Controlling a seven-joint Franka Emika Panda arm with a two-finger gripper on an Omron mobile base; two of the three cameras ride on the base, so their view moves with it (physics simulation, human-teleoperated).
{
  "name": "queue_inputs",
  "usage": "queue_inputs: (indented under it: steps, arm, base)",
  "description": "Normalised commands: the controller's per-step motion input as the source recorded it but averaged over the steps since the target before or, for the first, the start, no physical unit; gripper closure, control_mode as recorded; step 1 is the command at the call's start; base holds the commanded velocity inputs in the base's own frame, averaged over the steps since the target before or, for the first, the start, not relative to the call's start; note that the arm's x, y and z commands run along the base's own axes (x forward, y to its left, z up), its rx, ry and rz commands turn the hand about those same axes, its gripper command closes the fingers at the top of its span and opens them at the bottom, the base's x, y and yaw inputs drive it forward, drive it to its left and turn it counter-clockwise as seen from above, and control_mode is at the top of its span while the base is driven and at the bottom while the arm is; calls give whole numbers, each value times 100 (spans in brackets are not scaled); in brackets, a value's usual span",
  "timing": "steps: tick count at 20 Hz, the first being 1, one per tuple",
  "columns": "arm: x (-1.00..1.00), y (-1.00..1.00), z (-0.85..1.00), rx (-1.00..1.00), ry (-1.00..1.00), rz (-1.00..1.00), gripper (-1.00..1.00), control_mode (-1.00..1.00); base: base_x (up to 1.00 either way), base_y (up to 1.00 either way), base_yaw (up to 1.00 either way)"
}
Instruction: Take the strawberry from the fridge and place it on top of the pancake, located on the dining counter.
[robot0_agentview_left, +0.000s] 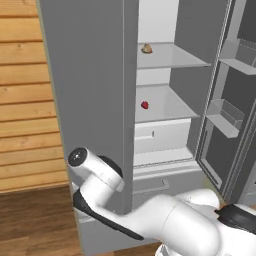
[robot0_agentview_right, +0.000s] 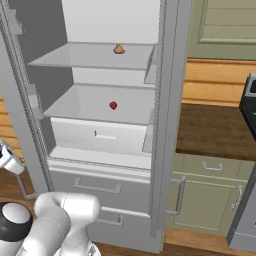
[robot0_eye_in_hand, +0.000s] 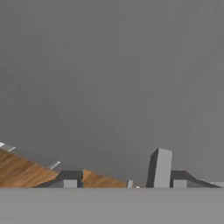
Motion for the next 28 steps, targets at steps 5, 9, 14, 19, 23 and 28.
queue_inputs:
  steps: [5,9,14,19,23,28]
  arm:
    - [-37,28,9,-3,-7,-11,-100,-100]
    - [-26,3,60,0,-1,-14,-100,-100]
    - [-46,0,93,4,-3,-13,-100,-100]
    - [-87,-17,83,14,-18,8,-100,-100]
    - [-49,-32,100,20,-12,22,-100,-100]
    - [-2,-54,98,36,0,35,-100,-100]
  base:
    - [0,0,0]
    - [0,0,0]
    - [0,0,0]
    - [0,0,0]
    - [0,0,0]
    - [0,0,0]
